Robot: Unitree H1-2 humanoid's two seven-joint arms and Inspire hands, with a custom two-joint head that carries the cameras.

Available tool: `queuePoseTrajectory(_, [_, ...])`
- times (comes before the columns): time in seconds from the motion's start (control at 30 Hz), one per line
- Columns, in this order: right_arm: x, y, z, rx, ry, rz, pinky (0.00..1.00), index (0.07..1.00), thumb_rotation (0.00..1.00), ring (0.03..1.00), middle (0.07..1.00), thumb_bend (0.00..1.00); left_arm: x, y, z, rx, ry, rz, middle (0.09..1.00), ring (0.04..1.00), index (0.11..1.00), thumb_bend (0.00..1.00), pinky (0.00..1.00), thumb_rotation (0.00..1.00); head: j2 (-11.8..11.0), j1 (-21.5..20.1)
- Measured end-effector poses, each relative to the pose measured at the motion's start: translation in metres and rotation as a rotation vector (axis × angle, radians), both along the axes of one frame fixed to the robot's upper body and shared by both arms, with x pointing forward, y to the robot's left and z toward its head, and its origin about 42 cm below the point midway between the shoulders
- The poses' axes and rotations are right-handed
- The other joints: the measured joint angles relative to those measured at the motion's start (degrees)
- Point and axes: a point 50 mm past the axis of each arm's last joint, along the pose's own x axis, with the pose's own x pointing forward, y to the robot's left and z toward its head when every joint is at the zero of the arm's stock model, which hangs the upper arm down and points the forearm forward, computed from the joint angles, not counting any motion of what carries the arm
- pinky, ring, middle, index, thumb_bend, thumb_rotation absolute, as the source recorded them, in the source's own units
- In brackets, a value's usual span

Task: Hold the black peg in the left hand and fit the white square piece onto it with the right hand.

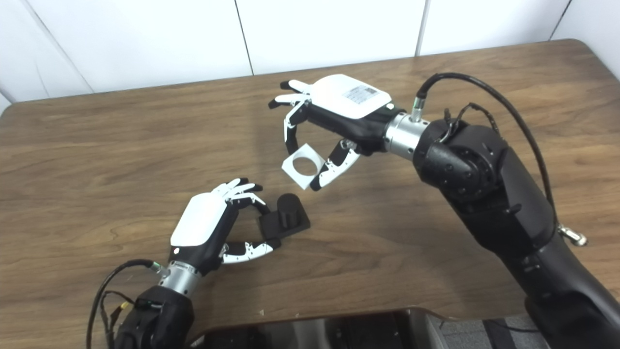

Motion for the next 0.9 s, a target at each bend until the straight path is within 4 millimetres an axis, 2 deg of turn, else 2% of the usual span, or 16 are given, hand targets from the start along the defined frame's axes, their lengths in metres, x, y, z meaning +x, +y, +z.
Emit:
queuePoseTrajectory(0.23, [-0.008,0.010,0.002,0.005,0.000,0.041,0.97,0.490,0.14,1.000,0.922,0.52,0.000,-0.001,0.000,0.016,-0.009,0.003,0.838,0.913,0.546,0.56,0.90,0.36,0.18,-0.18])
queuePoseTrajectory(0.9, [-0.012,0.011,-0.004,-0.004,0.034,0.070,0.96,0.489,0.14,1.000,0.920,0.52,-0.001,-0.005,0.000,0.021,-0.012,0.002,0.840,0.915,0.549,0.55,0.90,0.38,0.17,0.18])
